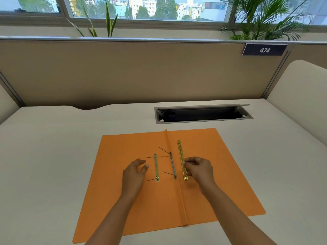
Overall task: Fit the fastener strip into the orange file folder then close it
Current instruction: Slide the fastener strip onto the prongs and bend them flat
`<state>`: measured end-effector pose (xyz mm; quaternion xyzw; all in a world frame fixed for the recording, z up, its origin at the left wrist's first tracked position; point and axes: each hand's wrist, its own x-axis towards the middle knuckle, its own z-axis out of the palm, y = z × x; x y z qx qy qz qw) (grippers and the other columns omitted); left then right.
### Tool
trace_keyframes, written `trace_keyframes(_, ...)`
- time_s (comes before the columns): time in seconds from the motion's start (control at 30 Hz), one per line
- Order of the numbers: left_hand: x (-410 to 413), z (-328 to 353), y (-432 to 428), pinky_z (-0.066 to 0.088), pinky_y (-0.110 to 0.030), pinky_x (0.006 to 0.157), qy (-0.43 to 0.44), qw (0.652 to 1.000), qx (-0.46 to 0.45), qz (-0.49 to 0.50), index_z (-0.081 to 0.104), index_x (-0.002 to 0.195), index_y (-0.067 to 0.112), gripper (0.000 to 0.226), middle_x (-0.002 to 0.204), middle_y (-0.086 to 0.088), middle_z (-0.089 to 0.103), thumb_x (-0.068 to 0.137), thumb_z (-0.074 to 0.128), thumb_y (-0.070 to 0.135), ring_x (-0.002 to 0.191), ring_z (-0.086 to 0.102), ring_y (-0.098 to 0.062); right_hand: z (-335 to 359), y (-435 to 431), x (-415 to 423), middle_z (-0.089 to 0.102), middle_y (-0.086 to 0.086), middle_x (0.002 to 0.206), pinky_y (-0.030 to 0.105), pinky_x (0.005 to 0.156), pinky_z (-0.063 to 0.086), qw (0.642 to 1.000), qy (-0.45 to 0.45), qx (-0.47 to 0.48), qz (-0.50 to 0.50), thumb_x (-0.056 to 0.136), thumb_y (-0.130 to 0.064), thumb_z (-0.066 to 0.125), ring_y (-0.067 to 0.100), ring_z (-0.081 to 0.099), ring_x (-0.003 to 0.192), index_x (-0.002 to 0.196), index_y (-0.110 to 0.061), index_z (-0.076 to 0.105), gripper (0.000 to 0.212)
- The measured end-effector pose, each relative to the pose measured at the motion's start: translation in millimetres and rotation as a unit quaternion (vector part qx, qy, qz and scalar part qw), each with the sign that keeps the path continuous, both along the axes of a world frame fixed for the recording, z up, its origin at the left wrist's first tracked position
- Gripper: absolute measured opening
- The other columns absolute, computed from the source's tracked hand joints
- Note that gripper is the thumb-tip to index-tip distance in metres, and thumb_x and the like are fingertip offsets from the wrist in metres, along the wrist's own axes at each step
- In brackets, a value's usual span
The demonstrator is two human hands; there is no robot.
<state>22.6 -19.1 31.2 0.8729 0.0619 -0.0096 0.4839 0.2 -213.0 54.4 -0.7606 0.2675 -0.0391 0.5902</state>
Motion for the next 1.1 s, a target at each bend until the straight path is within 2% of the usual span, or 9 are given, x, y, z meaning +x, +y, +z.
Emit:
trace_keyframes(0.13, 4.8, 16.8, -20.2, 0.047, -0.032, 0.085, 0.055, 0.977, -0.204, 0.036, 0.067, 0.102, 0.01, 0.017, 0.102, -0.011, 0.068, 0.089, 0.06, 0.019, 0.098, 0.063, -0.023, 12.2, 30.6, 2.6, 0.061, 0.002, 0.064, 0.029, 0.059, 0.055, 0.998, -0.04, -0.02, 0.048, 0.079, -0.001, 0.066, 0.016, 0.059, 0.056, 0.085, -0.002, 0.068, 0.006)
trace_keyframes(0.27, 13.0, 24.9, -33.9, 0.052, -0.026, 0.069, 0.115, 0.934, -0.334, 0.046, 0.064, 0.103, 0.004, 0.021, 0.096, -0.012, 0.066, 0.086, 0.064, 0.016, 0.084, 0.066, -0.027, 14.8, 56.3, 5.0, 0.064, 0.005, 0.069, 0.031, 0.067, 0.054, 0.99, -0.075, -0.077, 0.087, 0.078, -0.005, 0.064, 0.019, 0.06, 0.066, 0.082, -0.005, 0.069, 0.007)
trace_keyframes(0.37, 17.6, 25.2, -36.6, 0.052, -0.028, 0.067, 0.121, 0.927, -0.349, 0.067, 0.064, 0.106, -0.003, 0.025, 0.098, -0.019, 0.065, 0.084, 0.066, 0.01, 0.082, 0.063, -0.03, 11.8, 66.4, 4.8, 0.063, 0.005, 0.07, 0.032, 0.066, 0.054, 0.986, -0.098, -0.087, 0.108, 0.079, -0.005, 0.062, 0.018, 0.06, 0.067, 0.083, -0.004, 0.07, 0.009)
trace_keyframes(0.53, 23.2, 20.8, -28.4, 0.055, -0.018, 0.05, 0.132, 0.919, -0.364, 0.07, 0.062, 0.107, -0.008, 0.025, 0.081, -0.014, 0.064, 0.086, 0.061, 0.005, 0.062, 0.061, -0.02, 8.3, 64.9, 12.3, 0.071, 0.01, 0.083, 0.033, 0.067, 0.056, 0.978, -0.096, -0.112, 0.15, 0.081, -0.012, 0.066, 0.016, 0.064, 0.074, 0.09, -0.008, 0.072, 0.011)
trace_keyframes(0.63, 24.6, 17.2, -24.7, 0.054, -0.017, 0.048, 0.145, 0.914, -0.373, 0.066, 0.062, 0.102, -0.009, 0.021, 0.075, -0.013, 0.064, 0.086, 0.061, 0.005, 0.046, 0.064, -0.009, 4.3, 57.2, 23.4, 0.073, 0.008, 0.09, 0.025, 0.067, 0.045, 0.969, -0.093, -0.177, 0.142, 0.085, -0.017, 0.063, 0.015, 0.059, 0.071, 0.095, -0.012, 0.071, 0.014)
trace_keyframes(0.77, 24.8, 13.7, -26.0, 0.052, -0.018, 0.044, 0.165, 0.905, -0.388, 0.062, 0.063, 0.095, -0.006, 0.015, 0.069, -0.01, 0.065, 0.086, 0.061, 0.006, 0.041, 0.061, -0.005, -2.5, 47.1, 41.7, 0.062, 0.01, 0.125, 0.032, 0.089, 0.047, 0.943, -0.01, -0.267, 0.197, 0.09, -0.018, 0.054, 0.027, 0.058, 0.112, 0.126, -0.019, 0.054, 0.036)
trace_keyframes(0.87, 25.5, 12.3, -28.6, 0.049, -0.023, 0.049, 0.189, 0.895, -0.4, 0.058, 0.064, 0.079, 0.0, 0.011, 0.05, 0.0, 0.067, 0.086, 0.062, 0.008, 0.04, 0.061, -0.005, -6.5, 44.4, 51.5, 0.053, 0.013, 0.136, 0.037, 0.097, 0.044, 0.923, 0.034, -0.294, 0.245, 0.093, -0.019, 0.05, 0.029, 0.049, 0.124, 0.136, -0.019, 0.043, 0.044)
trace_keyframes(0.97, 26.8, 11.5, -30.6, 0.048, -0.023, 0.05, 0.191, 0.89, -0.409, 0.061, 0.064, 0.075, 0.003, 0.012, 0.05, 0.0, 0.066, 0.086, 0.062, 0.008, 0.039, 0.06, -0.005, -7.9, 44.1, 57.8, 0.051, 0.013, 0.137, 0.037, 0.097, 0.044, 0.921, 0.033, -0.302, 0.246, 0.093, -0.018, 0.049, 0.03, 0.048, 0.125, 0.137, -0.02, 0.042, 0.044)
trace_keyframes(1.1, 28.9, 10.5, -32.7, 0.05, -0.02, 0.045, 0.193, 0.885, -0.418, 0.07, 0.064, 0.077, 0.001, 0.01, 0.055, -0.004, 0.066, 0.085, 0.063, 0.006, 0.039, 0.06, -0.007, -10.0, 43.2, 60.4, 0.059, 0.011, 0.13, 0.036, 0.093, 0.045, 0.93, 0.009, -0.294, 0.219, 0.092, -0.019, 0.05, 0.029, 0.053, 0.119, 0.125, -0.019, 0.056, 0.033)
